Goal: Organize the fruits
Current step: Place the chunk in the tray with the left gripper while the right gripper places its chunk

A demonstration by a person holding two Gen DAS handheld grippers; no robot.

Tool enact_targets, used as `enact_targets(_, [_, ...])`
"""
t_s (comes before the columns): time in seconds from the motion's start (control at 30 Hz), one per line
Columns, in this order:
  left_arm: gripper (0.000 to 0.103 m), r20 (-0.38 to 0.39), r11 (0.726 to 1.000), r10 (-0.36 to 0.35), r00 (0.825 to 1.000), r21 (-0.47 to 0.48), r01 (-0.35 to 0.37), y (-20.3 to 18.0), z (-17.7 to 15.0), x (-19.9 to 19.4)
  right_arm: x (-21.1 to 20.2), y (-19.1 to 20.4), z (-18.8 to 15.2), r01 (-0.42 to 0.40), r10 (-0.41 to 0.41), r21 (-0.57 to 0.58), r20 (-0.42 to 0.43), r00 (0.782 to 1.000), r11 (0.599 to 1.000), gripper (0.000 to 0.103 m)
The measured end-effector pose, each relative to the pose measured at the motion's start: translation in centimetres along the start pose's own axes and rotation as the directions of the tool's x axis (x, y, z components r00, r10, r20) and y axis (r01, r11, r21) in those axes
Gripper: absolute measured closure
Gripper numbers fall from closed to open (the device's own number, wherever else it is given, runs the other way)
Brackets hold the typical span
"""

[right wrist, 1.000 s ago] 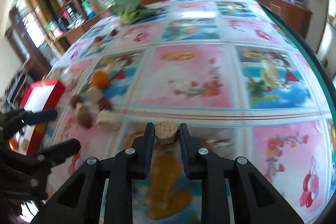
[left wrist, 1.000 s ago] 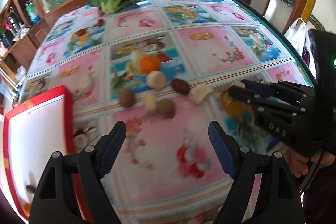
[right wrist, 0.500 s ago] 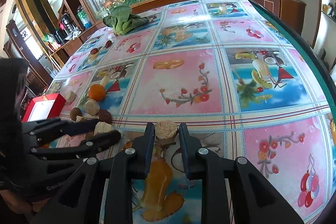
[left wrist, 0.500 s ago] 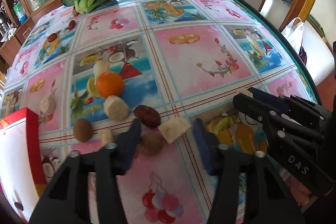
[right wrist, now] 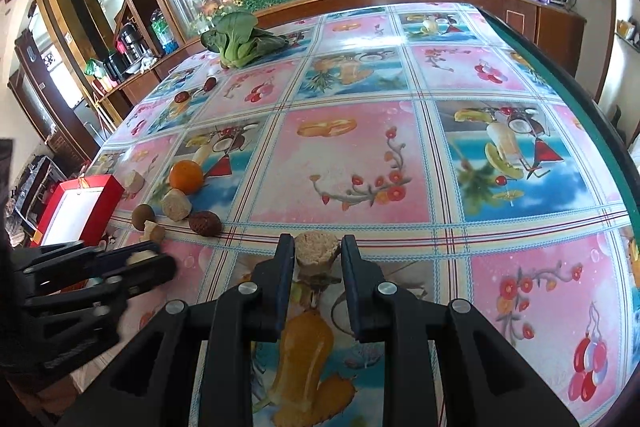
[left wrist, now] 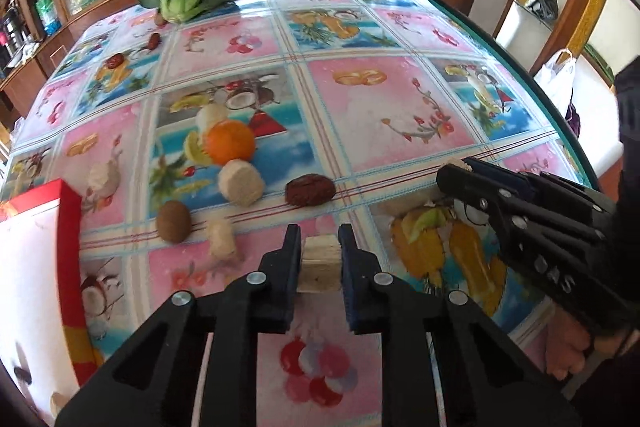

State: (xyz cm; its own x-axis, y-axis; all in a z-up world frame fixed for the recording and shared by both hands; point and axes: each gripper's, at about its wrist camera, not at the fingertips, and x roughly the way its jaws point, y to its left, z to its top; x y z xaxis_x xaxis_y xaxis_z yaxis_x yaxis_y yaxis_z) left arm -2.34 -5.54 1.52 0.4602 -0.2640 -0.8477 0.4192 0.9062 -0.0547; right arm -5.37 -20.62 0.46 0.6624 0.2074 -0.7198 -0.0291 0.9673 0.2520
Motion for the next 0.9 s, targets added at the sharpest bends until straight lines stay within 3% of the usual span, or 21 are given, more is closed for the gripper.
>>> enact_targets(0.2, [0.083,0.062,0.999,0.017,0.998,-0.048,-0.014,2.1,-1.8,-3.5,-0.5,0.4,0.1,-0.005,0.005,-0.008,0.049,0.999,1.000,0.080])
enact_targets(0.47, [0.082,0.166,0.985,0.084,0.983,-0.160,-0.057,7.3,-4.5,-9.4,-0.5,4.9,-0.6,-0.102,0.107,-0.070,0.071,0.992,0.992,0.081])
enact_targets(0.67, [0.082,0.190,0.953,0.178,0.965,-0.278,-0.121,12.6,-6.9,-12.1,0.3,12.3,-1.0,-0.243,0.253,-0.144,0.052,0.966,0.959,0.081])
enact_targets(0.9, [0.082,0.180,0.907,0.259,0.949,-0.384,-0.175,17.6,-9.7,-13.4,1.7,20.8,-1.6,-0.328,0.340,-0.289,-0.009,0.940,0.899,0.081])
